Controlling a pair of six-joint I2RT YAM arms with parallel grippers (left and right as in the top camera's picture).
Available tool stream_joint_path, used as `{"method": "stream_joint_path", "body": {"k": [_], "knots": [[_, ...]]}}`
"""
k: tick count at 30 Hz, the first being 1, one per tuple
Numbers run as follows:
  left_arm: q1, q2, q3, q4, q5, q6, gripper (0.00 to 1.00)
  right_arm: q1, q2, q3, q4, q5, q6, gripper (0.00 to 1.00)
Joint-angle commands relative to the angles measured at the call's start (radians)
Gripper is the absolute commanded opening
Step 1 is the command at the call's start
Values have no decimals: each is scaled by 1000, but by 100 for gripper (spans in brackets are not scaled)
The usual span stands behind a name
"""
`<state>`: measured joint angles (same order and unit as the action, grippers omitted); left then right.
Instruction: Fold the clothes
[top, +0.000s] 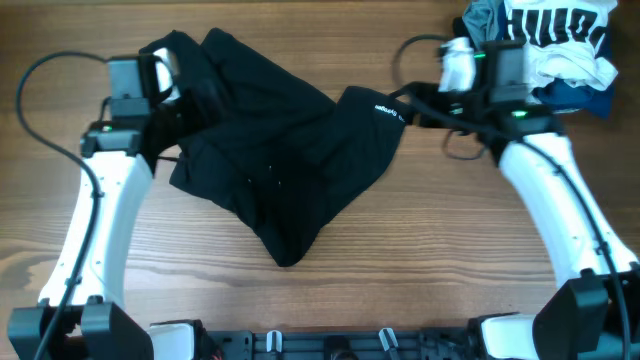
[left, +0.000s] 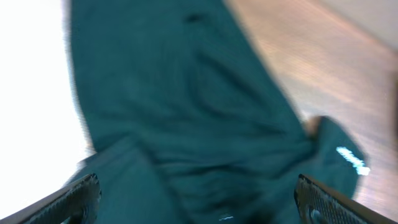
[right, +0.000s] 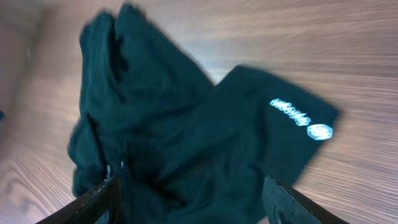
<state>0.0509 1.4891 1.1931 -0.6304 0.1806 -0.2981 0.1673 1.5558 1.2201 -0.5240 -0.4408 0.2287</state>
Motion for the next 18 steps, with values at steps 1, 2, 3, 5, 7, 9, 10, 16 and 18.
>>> {"method": "stream_joint_path", "body": {"k": [1,2,3,5,7,9,10,16,18], "knots": [[67,29,-2,-20,5,60,100,143,82,19,-10,260,-20,71],[73,30,-2,-17,0,61,100,172,123,19,-23,265,-24,69],[76,30,-2,-14,-16,60,100,188,154,19,-35,264,-23,68],[76,30,-2,-13,-53,60,100,224,227,19,-61,259,-24,65],[76,32,-3,-18,-92,60,100,265,309,19,-84,230,-46,63],[76,32,-6,-19,-105,60,100,293,370,19,-92,235,-54,64],[76,32,-10,-17,-108,59,100,296,389,18,-96,252,-51,65],[76,64,-11,-17,-108,59,100,214,462,16,-108,341,-10,68],[76,113,-11,-8,-108,60,100,138,476,16,-106,340,-8,68]]}}
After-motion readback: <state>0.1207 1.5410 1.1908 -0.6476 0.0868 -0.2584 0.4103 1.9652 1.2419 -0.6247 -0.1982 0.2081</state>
